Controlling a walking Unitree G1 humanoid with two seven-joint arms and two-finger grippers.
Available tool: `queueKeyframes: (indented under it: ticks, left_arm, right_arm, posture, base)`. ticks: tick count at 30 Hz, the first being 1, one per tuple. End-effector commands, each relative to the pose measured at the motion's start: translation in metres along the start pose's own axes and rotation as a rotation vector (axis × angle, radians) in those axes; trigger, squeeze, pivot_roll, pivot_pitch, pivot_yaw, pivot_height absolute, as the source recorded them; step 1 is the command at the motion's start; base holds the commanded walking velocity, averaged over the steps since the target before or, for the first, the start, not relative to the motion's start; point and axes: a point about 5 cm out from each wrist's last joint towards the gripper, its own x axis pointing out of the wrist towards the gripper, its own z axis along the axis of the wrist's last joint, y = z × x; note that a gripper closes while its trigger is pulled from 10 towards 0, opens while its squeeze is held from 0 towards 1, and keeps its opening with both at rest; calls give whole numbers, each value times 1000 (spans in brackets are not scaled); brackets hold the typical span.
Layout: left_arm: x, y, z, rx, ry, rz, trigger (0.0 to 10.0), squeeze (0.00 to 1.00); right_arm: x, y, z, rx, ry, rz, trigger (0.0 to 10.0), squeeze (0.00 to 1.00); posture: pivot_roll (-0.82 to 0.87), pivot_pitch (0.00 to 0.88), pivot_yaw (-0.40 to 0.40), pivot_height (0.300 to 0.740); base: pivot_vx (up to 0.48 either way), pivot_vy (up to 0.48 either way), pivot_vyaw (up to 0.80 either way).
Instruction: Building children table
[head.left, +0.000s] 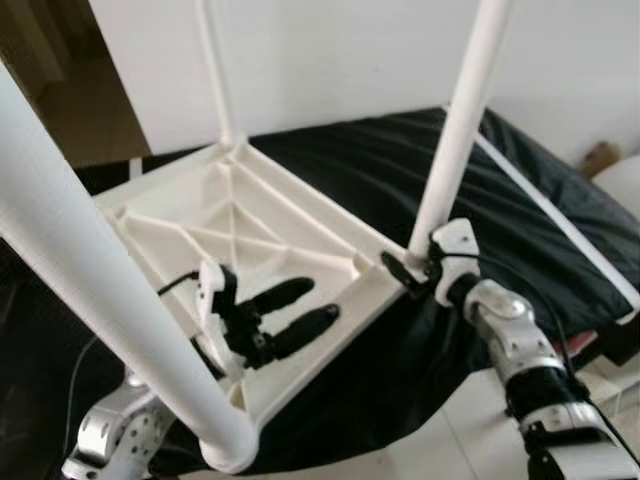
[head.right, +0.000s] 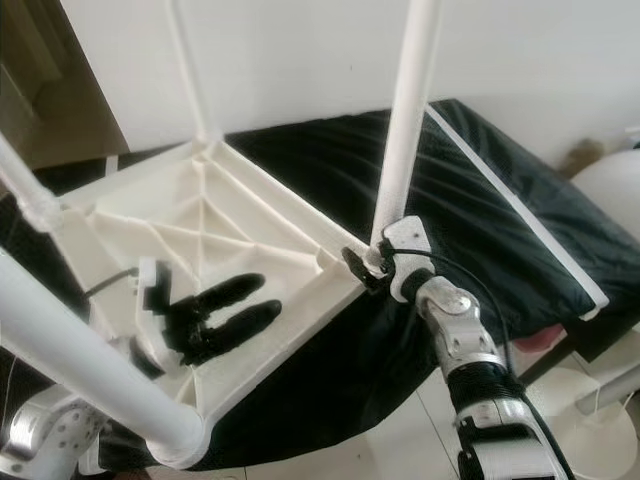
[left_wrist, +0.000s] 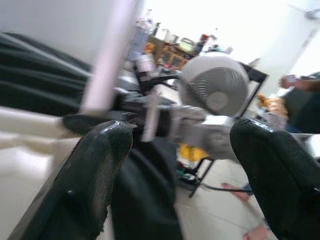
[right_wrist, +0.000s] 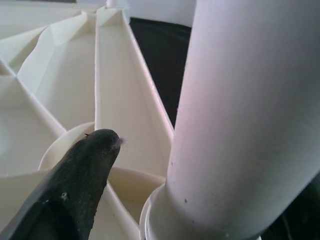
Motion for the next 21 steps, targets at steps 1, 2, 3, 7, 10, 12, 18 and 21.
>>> queueKeyframes:
  ticks: [1, 2, 3, 7, 10, 12, 18, 21]
  left_arm:
    - [2, -13, 0, -8, 6, -174, 10000, 0]
    - [4, -14, -1, -14, 5, -182, 10000, 0]
    - [4, -14, -1, -14, 5, -182, 10000, 0]
    - [9, -16, -4, -20, 2, -180, 10000, 0]
    - [10, -14, -5, -17, 1, -165, 10000, 0]
    - [9, -10, -6, -10, 5, -112, 10000, 0]
    - [9, 23, 4, 108, -45, 157, 10000, 0]
    - [7, 27, 11, 119, -61, 176, 10000, 0]
  right_arm:
    - [12, 12, 4, -20, -26, 31, 10000, 0]
    - [16, 12, 4, -25, -25, -5, 10000, 0]
    - [16, 12, 4, -25, -25, -5, 10000, 0]
    - [21, 4, 7, -30, -42, -115, 10000, 0]
    - [21, 0, 8, -36, -50, -159, 10000, 0]
    - [17, -9, 9, -42, -74, -238, 10000, 0]
    - [-1, -20, 15, 31, -208, -423, 10000, 0]
    - [-4, -15, 16, 76, -242, -439, 10000, 0]
  posture:
    - [35, 0, 27, 740]
    - [32, 0, 33, 740]
    - [32, 0, 33, 740]
    - [36, 0, 33, 740]
    - [37, 0, 32, 740]
    - [41, 0, 28, 740]
    - [31, 0, 30, 740]
    - [28, 0, 32, 740]
  base:
    - [0, 0, 0]
    - [0, 0, 0]
    - [0, 0, 0]
    - [0, 0, 0]
    - [0, 0, 0]
    - [0, 0, 0]
    - [0, 0, 0]
    - [0, 0, 0]
